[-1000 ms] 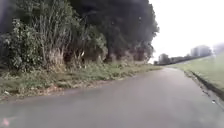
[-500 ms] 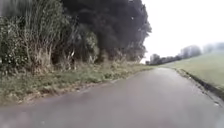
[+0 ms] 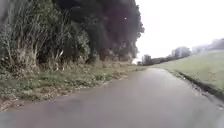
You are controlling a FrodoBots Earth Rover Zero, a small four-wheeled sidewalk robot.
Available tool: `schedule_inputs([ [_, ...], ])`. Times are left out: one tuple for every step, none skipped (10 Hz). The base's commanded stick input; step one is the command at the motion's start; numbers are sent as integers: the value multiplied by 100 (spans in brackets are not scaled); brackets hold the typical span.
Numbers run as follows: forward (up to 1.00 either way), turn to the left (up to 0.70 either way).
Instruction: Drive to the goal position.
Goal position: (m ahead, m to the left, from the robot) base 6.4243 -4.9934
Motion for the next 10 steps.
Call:
schedule_inputs([
  [67, -34],
  [67, -34],
  [67, -34],
  [67, -34],
  [67, -34],
  [67, -34],
  [67, -34],
  [67, -34],
  [68, -34],
  [68, -34],
])
